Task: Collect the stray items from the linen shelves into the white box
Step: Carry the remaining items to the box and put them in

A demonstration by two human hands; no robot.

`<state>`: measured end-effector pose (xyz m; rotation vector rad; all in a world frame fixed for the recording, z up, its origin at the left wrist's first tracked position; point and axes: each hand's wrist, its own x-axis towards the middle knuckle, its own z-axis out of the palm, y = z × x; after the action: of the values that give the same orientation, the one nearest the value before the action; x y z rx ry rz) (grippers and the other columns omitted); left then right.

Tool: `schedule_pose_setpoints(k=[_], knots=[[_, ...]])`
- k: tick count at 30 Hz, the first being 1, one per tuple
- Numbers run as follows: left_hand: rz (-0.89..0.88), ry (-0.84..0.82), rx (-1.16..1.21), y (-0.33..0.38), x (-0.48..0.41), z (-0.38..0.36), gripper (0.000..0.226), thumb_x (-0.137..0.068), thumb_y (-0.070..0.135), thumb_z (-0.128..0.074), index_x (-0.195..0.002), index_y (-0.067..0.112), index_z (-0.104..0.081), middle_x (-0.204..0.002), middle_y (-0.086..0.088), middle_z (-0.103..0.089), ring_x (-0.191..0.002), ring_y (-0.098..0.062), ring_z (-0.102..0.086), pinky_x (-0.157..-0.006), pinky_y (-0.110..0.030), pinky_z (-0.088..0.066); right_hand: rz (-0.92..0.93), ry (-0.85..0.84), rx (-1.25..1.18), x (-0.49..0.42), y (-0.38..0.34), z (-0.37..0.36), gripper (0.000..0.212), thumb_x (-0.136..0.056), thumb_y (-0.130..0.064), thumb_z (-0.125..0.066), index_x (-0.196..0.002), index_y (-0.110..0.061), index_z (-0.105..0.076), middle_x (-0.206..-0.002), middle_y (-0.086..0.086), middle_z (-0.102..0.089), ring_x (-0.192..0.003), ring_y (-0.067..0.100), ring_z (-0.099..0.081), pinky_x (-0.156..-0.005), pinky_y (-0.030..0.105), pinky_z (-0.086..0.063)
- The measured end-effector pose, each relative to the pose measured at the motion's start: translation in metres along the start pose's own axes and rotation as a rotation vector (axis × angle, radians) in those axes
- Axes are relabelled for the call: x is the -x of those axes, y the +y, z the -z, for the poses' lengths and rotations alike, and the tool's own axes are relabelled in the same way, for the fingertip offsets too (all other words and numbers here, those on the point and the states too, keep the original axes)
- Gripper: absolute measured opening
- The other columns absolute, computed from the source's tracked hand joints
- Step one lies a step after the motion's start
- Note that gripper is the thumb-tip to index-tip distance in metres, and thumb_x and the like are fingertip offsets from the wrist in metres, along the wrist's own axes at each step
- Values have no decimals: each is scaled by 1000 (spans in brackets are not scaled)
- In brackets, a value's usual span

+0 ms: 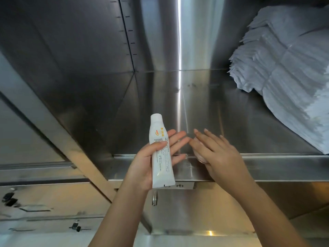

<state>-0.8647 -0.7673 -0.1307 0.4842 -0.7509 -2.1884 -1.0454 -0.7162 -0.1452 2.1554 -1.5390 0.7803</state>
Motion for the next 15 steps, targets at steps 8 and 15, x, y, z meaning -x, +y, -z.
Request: schedule_pose_setpoints(k=[8,15], knots=[[-87,-17,103,10,79,10,50,-78,8,-47,-128,8,-46,-128,-15,-58,-117,-25,-56,-87,-40,-52,120,14,12,-6,-63,8,45,-75,-9,-37,-107,-5,-69,-115,17,-64,-101,39,-63,-75,53,-52],[-198,36,99,21,152,22,52,-75,9,-50,-127,8,-48,-128,-15,-57,-119,-25,-55,-93,-44,-46,196,29,-82,-2,-125,16,38,-79,-8,-46,-111,-5,-66,-119,18,-62,-105,40,-60,-81,55,-50]])
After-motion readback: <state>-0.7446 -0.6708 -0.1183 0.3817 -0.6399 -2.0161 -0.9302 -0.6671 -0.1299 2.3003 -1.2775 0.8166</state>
